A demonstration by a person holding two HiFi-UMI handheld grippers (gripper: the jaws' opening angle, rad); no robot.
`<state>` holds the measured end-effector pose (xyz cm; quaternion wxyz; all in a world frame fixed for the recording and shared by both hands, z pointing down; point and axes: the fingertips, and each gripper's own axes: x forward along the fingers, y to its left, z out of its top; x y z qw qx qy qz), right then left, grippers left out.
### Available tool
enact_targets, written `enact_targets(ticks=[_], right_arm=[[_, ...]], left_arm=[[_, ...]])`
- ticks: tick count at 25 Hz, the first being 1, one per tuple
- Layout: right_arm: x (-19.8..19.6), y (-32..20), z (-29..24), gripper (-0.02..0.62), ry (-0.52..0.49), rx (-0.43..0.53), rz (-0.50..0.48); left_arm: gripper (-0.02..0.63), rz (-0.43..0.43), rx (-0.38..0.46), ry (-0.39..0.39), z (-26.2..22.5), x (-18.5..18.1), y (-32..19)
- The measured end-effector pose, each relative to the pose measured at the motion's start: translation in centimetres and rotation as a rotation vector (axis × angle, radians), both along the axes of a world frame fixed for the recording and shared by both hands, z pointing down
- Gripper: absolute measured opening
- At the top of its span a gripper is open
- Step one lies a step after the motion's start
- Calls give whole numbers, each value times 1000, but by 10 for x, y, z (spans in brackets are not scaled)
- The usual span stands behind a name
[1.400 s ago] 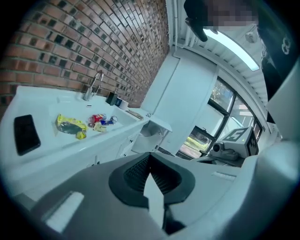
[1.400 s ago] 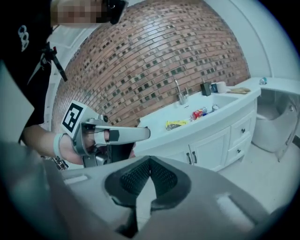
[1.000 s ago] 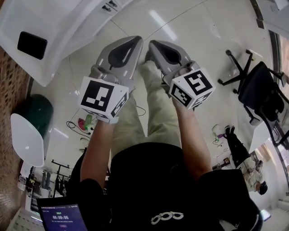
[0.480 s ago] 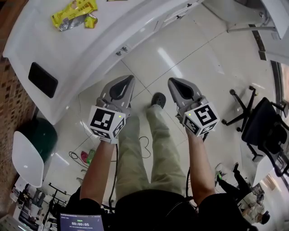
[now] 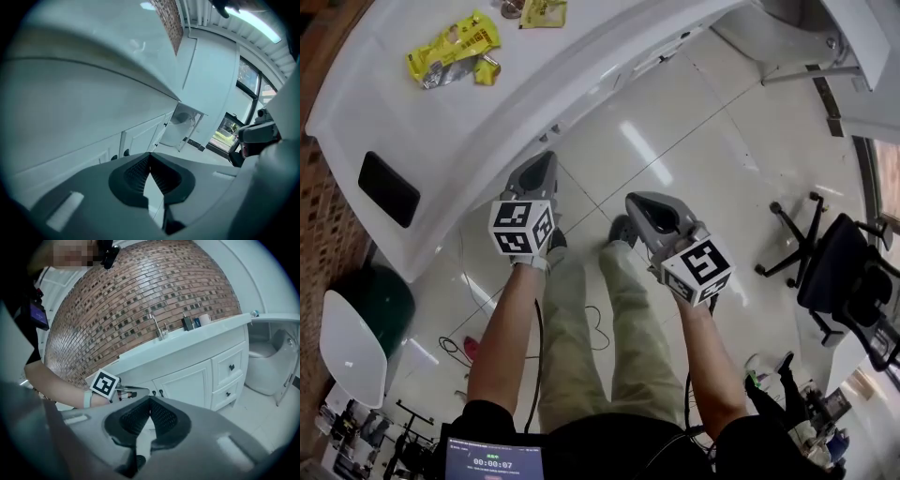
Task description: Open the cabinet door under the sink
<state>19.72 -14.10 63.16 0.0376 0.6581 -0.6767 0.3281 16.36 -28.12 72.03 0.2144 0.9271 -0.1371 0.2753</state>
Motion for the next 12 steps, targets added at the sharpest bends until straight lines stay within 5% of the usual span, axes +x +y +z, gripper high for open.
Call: enact_targets(ticks=[12], right_arm=[[-4, 22, 8, -9, -14, -37, -14]], left_arm=[[50, -46, 33, -106, 59, -4, -21]])
